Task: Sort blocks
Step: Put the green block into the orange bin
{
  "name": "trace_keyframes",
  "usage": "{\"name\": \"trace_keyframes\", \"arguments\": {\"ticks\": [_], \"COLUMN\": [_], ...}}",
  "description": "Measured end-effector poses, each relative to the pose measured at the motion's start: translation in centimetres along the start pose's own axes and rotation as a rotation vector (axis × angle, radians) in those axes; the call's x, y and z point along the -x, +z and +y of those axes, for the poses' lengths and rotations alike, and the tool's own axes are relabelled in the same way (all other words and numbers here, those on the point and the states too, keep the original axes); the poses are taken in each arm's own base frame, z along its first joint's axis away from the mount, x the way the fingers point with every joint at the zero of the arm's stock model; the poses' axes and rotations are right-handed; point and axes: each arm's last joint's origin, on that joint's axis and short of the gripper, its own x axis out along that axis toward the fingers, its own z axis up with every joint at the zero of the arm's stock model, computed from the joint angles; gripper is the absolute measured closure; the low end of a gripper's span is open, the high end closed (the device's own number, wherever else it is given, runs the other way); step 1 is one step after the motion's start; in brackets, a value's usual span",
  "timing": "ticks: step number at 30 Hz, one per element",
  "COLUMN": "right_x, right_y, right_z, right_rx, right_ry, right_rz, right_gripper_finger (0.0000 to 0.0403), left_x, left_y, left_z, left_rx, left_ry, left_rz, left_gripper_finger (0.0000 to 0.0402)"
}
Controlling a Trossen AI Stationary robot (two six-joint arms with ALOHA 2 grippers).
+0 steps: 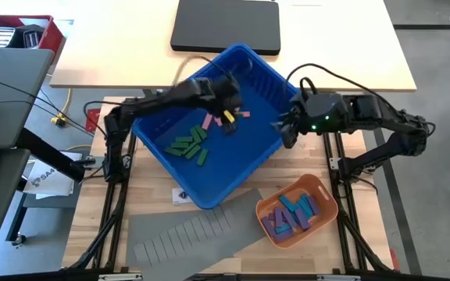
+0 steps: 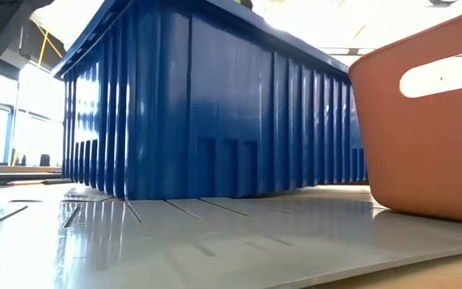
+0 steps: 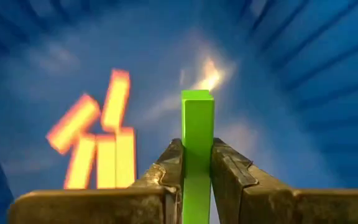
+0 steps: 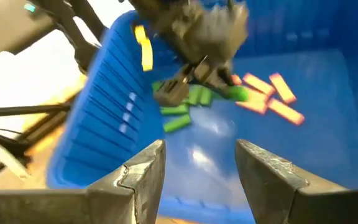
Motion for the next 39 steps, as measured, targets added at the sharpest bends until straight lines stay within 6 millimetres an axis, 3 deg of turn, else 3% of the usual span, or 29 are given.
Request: {"name": "trace_keyframes", "arguments": {"ticks": [4, 9, 14, 21, 29, 32, 37, 39], "right_x": [0.0, -0.5, -1.2, -2.4, -2.5, -2.5, -2.4, -2.1], "right_y": [0.8, 1.1, 2.7, 4.9, 5.4, 5.3, 5.3, 5.4], "right_z": [0.2, 0.0, 0.8, 2.7, 2.9, 2.9, 2.9, 2.9], "right_rx": [0.035, 0.044, 0.086, 0.221, 0.225, 0.223, 0.167, 0.162], "right_ry": [0.064, 0.061, 0.145, 0.250, 0.218, 0.241, 0.261, 0.256], "right_rz": [-0.044, -0.040, -0.166, -0.390, -0.445, -0.438, -0.421, -0.416], "right_gripper_finger": [0.0215, 0.0215, 0.0215, 0.0215, 0.0223, 0.0256, 0.0351, 0.0353], "left_x": [5.7, 12.2, 15.9, 17.0, 16.9, 16.9, 16.8, 16.7], "left_y": [2.4, 4.4, 5.9, 6.6, 6.7, 6.7, 6.6, 6.5], "left_z": [0.8, 1.5, 1.5, 0.5, -0.3, -0.3, -0.3, -0.2], "left_rx": [0.055, 0.092, 0.112, 0.135, 0.146, 0.150, 0.142, 0.147], "left_ry": [-0.094, -0.382, -0.644, -0.739, -0.762, -0.765, -0.757, -0.744], "left_rz": [-0.234, -0.585, -0.823, -0.899, -0.883, -0.880, -0.869, -0.855], "left_gripper_finger": [0.0362, 0.0361, 0.0361, 0.0360, 0.0360, 0.0360, 0.0347, 0.0332]}}
